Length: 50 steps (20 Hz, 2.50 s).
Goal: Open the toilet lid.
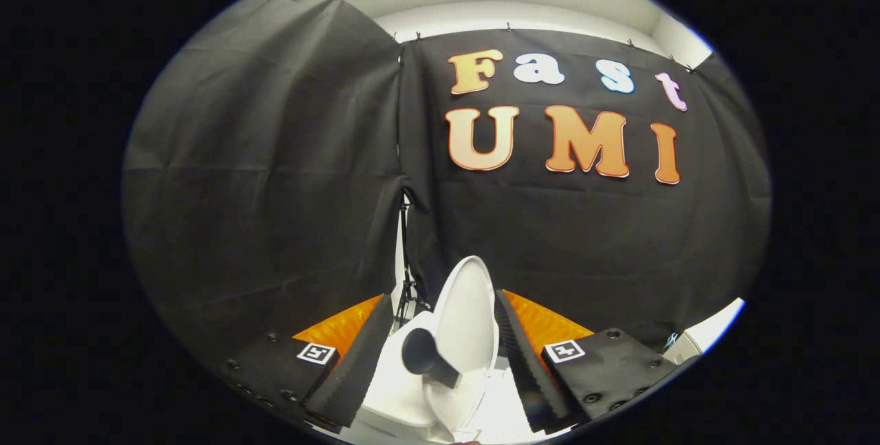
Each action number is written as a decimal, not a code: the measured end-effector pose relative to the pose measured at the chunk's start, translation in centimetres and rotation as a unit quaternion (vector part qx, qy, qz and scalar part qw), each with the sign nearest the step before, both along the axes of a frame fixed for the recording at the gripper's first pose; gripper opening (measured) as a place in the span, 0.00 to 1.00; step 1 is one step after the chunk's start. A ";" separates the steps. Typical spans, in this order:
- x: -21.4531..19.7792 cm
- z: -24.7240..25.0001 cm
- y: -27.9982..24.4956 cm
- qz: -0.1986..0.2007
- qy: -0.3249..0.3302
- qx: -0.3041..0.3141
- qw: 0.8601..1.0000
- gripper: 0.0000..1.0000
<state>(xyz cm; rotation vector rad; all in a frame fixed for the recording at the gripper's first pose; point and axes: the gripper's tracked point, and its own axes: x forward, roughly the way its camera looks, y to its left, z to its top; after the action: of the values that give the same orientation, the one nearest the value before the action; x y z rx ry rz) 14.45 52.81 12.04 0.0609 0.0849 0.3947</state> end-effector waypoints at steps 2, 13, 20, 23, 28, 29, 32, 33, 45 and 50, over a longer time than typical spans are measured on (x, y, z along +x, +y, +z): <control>0.8 1.0 -3.4 -0.008 -0.003 0.007 1.000 0.95; -3.5 2.9 -27.7 -0.074 -0.071 0.006 0.995 0.95; -6.1 -1.1 -39.8 -0.121 -0.059 -0.028 0.991 0.95; -7.0 -3.6 -43.5 -0.135 -0.047 -0.035 0.989 0.95; -9.7 -7.5 -48.5 -0.153 -0.032 -0.036 0.987 0.95; -10.0 -8.0 -49.2 -0.156 -0.030 -0.035 0.987 0.95; -11.3 -9.3 -50.7 -0.161 -0.030 -0.028 0.986 0.95; -11.5 -9.8 -51.1 -0.164 -0.028 -0.029 0.986 0.95; -13.2 -11.9 -55.2 -0.219 -0.032 0.004 0.975 0.99; -13.2 -12.3 -55.4 -0.226 -0.026 0.005 0.974 0.98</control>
<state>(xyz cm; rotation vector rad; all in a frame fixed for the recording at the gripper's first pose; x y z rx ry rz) 1.24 -2.56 -0.28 0.0777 0.0154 -0.0584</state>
